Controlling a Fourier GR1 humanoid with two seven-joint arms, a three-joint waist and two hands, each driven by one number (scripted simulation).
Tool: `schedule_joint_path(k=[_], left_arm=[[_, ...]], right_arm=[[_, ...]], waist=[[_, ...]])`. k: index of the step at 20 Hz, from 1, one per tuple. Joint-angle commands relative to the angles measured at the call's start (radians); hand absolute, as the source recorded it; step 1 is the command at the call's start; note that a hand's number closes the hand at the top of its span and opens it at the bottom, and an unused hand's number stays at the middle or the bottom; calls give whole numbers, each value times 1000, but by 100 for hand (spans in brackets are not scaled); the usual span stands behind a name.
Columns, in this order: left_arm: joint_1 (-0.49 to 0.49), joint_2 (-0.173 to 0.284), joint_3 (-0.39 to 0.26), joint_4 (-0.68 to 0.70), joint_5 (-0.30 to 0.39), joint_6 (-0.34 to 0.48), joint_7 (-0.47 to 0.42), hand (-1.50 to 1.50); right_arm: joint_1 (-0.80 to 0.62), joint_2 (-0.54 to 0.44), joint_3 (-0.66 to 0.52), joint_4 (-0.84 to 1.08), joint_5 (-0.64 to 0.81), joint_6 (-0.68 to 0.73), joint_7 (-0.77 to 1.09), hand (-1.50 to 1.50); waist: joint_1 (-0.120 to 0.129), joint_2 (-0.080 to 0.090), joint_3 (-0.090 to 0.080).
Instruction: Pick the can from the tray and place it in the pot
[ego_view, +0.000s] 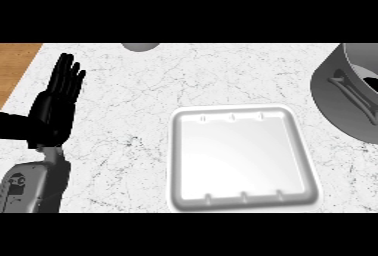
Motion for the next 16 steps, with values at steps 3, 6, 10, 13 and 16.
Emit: schedule_joint_path(k=[3, 6, 10, 13, 16], left_arm=[[46, 7, 22, 36, 15, -31, -60, 0], [37, 6, 28, 5, 11, -7, -28, 0], [-22, 31, 40, 43, 16, -26, -18, 0], [19, -1, 9, -38, 4, 7, 32, 0], [32, 32, 48, -2, 40, -39, 12, 0]], right_arm=[[-35, -7, -130, -27, -171, -43, -66, -150], [65, 7, -189, -95, -286, 12, -184, -150], [114, -28, -231, -93, -367, 9, -298, -150], [199, -72, -272, -146, -447, 111, -334, -150], [261, -82, -308, -154, -522, 177, -388, -150]], waist=[[-4, 3, 7], [-23, -5, 6], [-18, -1, 6], [-22, -5, 6], [-22, -4, 6]])
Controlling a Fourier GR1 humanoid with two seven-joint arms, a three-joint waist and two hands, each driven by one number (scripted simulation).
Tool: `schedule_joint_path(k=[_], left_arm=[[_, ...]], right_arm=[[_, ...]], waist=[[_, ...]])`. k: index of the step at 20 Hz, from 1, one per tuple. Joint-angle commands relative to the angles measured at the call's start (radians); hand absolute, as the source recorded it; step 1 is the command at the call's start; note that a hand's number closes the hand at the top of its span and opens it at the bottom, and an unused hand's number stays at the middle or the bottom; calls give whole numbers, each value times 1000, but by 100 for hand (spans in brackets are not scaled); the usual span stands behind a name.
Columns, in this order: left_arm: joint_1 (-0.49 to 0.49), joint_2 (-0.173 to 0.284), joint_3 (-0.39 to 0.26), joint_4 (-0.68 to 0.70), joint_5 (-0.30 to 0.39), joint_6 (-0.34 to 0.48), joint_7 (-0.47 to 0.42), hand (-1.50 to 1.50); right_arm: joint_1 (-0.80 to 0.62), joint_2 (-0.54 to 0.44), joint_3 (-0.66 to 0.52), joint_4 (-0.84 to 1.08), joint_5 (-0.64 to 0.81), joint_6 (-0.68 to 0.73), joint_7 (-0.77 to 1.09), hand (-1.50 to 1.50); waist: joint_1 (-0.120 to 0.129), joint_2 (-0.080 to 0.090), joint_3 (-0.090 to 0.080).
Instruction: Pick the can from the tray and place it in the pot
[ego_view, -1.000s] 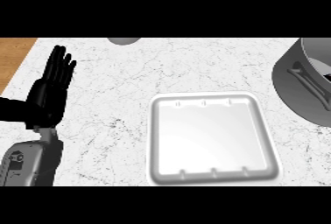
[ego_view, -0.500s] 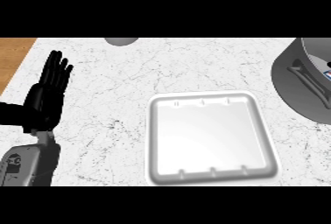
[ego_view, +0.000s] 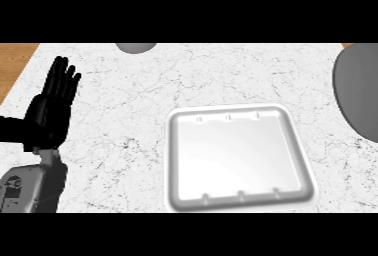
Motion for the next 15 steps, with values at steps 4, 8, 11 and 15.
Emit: schedule_joint_path(k=[4, 8, 11, 15], left_arm=[[52, 28, 19, -42, 12, -27, 3, 0], [-55, -1, 9, 45, -13, 16, 3, 0], [-18, -19, -11, 37, -29, 11, -28, 0], [48, -23, -25, -120, -24, 33, 59, 0]], right_arm=[[189, -23, -79, -40, -140, 79, -133, -150], [288, 21, -82, -117, -208, 130, -149, -150], [294, -73, -42, -98, -228, 141, -83, -150], [414, -48, -103, -96, -297, 195, -176, -150]], waist=[[2, 3, 11], [-10, 4, 10], [0, 5, 10], [2, 3, 11]])
